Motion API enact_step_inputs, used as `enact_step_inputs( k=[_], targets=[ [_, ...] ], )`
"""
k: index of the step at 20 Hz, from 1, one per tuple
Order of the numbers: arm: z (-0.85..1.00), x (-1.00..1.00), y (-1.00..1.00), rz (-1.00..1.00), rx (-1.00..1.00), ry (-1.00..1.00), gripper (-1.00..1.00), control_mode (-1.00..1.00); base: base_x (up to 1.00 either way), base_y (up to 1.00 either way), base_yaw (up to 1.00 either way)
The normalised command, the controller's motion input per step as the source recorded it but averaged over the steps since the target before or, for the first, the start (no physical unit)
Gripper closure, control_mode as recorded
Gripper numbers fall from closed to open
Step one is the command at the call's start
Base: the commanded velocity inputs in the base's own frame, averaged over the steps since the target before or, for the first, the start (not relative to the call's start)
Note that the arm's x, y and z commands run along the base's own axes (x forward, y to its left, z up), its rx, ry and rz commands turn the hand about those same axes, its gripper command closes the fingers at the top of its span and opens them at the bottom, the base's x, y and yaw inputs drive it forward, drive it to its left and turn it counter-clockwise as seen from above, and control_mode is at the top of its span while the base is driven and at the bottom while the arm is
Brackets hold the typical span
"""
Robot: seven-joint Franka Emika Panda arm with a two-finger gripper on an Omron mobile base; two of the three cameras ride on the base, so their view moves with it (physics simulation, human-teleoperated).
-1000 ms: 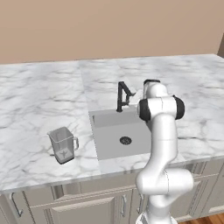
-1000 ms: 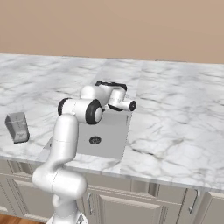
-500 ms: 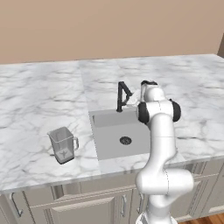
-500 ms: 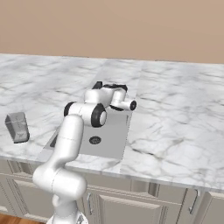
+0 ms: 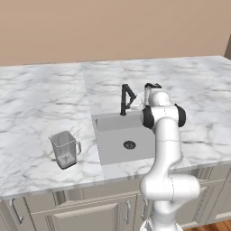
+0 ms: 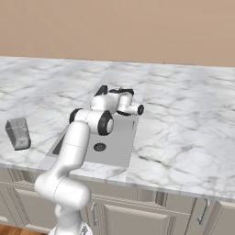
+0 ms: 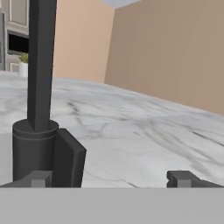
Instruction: Turn on the sink faucet and place the jug under the water for a few seconds to fill it up.
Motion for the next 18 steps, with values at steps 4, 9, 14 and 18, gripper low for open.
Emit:
enact_step_inputs(
  k=[4,9,14,18],
  targets=[
    [-0.13,0.06,0.24,0.00,0.00,0.03,1.00,-1.00,0.00,0.00,0.00],
    [-0.02,0.06,0.22,-0.02,0.00,0.01,1.00,-1.00,0.00,0.00,0.00],
    [0.00,0.03,0.05,-0.11,0.01,0.03,1.00,-1.00,0.00,0.00,0.00],
    [-0.01,0.08,-0.01,-0.27,0.12,0.10,1.00,-1.00,0.00,0.00,0.00]
  ],
)
